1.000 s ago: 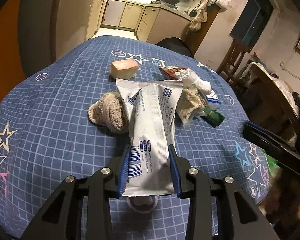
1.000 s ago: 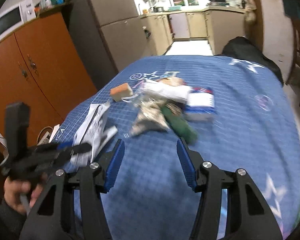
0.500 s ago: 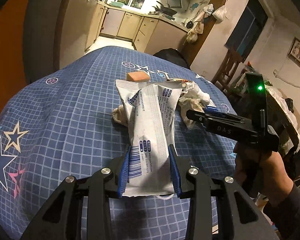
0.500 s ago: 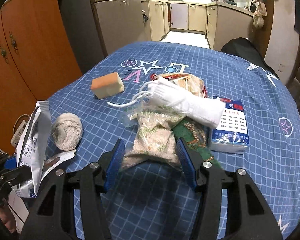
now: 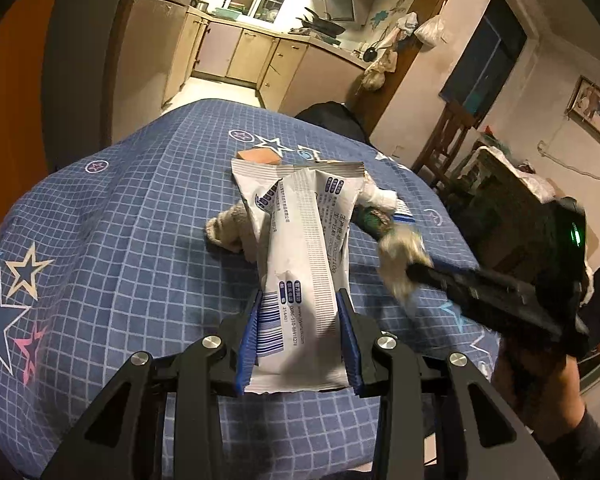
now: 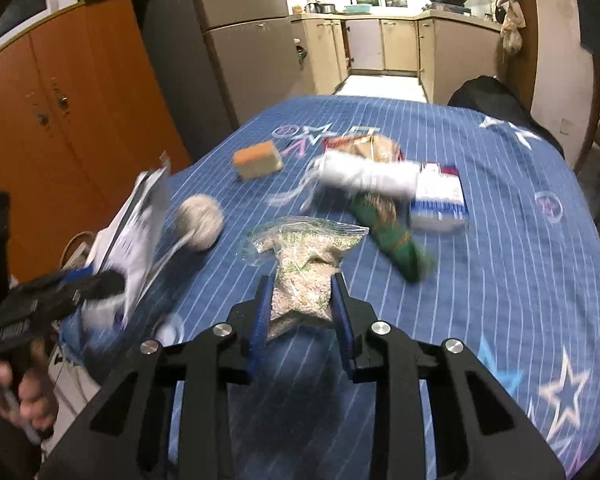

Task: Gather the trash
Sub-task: 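Grasp the clear bag of beads with the right tool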

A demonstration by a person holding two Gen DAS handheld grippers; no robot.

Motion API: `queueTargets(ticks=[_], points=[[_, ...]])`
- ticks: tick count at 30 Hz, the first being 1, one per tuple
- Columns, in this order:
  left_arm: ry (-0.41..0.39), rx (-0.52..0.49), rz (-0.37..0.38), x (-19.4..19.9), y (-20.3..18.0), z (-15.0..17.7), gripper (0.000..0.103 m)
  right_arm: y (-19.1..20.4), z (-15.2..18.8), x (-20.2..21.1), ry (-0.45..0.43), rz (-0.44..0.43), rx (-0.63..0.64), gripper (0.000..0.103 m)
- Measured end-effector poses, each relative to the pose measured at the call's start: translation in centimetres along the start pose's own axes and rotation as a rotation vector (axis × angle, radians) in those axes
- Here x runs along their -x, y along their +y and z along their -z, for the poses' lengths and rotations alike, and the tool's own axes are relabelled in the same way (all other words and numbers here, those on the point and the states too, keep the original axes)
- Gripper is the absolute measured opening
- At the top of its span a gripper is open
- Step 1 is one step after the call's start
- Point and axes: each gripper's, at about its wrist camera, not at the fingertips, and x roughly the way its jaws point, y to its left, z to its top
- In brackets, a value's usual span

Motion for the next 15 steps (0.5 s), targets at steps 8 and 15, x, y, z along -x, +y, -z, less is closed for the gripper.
queueTargets(ticks=[8, 15], points=[[0.011, -0.052, -0.016, -0.8, -2.4, 1.0, 0.037, -0.2, 3.0, 0.8, 0.016, 0.081, -0.025, 0.027], [-0.060, -0.137, -0.052, 0.2, -6.5, 0.8, 0.037, 0.1, 2.7, 6.3, -0.152, 0.180, -0.022, 0.027]])
